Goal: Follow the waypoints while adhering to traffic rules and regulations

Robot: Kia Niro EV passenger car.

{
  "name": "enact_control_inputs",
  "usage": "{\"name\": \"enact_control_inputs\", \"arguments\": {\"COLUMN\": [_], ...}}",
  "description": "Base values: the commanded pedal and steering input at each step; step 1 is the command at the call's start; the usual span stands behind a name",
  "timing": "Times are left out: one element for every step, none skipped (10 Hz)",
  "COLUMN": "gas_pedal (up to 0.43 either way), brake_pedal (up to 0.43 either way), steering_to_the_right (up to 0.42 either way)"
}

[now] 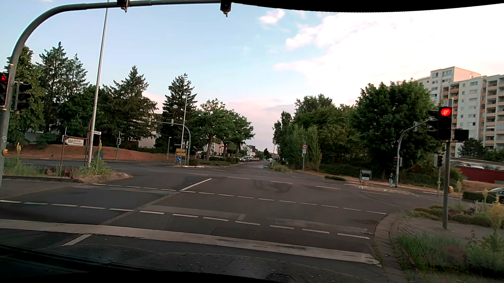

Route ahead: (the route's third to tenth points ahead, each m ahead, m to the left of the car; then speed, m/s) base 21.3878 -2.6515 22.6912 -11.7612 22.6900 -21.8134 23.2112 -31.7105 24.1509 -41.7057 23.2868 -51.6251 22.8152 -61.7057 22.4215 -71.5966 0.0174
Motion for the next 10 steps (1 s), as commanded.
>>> {"name": "enact_control_inputs", "arguments": {"gas_pedal": [0.000, 0.000, 0.000, 0.000, 0.000, 0.000, 0.000, 0.000, 0.000, 0.000], "brake_pedal": [0.244, 0.244, 0.244, 0.250, 0.244, 0.250, 0.250, 0.256, 0.250, 0.250], "steering_to_the_right": [0.042, 0.042, 0.042, 0.043, 0.043, 0.043, 0.044, 0.044, 0.044, 0.044]}}
